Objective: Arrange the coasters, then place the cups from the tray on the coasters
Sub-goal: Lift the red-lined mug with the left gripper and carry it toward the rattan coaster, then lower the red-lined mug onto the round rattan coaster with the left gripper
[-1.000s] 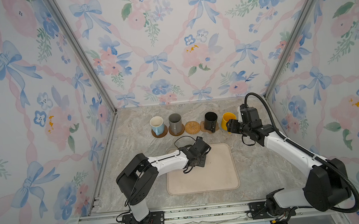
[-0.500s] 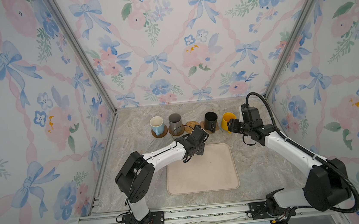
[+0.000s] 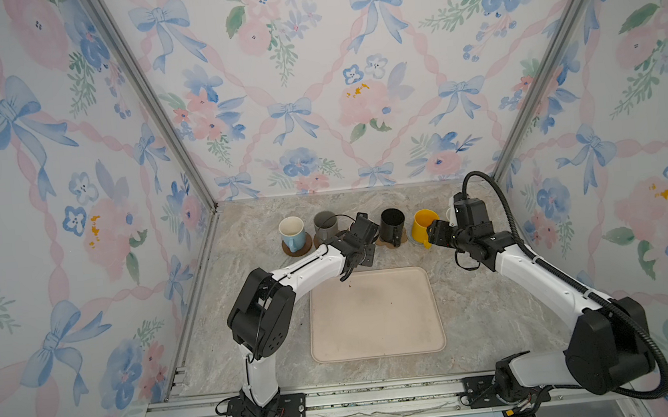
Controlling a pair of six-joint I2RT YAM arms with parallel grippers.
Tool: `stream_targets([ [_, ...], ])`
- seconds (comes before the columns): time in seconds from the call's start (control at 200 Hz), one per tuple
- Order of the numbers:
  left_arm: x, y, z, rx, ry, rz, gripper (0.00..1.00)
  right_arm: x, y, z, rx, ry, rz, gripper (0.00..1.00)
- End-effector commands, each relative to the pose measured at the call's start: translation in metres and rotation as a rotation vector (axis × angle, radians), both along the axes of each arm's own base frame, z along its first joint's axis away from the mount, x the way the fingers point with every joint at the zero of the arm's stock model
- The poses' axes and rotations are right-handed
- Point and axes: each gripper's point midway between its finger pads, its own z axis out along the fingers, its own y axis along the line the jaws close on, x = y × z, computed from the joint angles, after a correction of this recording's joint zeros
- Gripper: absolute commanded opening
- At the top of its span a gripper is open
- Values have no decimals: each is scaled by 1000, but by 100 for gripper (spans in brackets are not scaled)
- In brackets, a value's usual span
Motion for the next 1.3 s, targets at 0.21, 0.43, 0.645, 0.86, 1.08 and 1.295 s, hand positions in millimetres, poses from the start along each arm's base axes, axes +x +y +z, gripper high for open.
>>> stream_targets([
  [0.21,52,-3,20,-24,-91,23,0,-2,-3,4,21,-14,-3,68],
  [0.43,72,-3,14,-40,-85,31,0,-3,-6,2,19,-9,-9,68],
  [0.645,84,-2,6,-50,-73,32,0,-3,-9,-1,20,-2,-15,68],
  [0.86,90,0,1,-52,-63,32,0,-1,-8,-5,25,9,-13,68],
  [1.08,88,3,-9,-43,-38,31,0,-1,-9,-6,25,12,-13,68],
  [1.295,85,2,-18,-42,-19,25,0,0,-8,-6,30,12,-10,67],
])
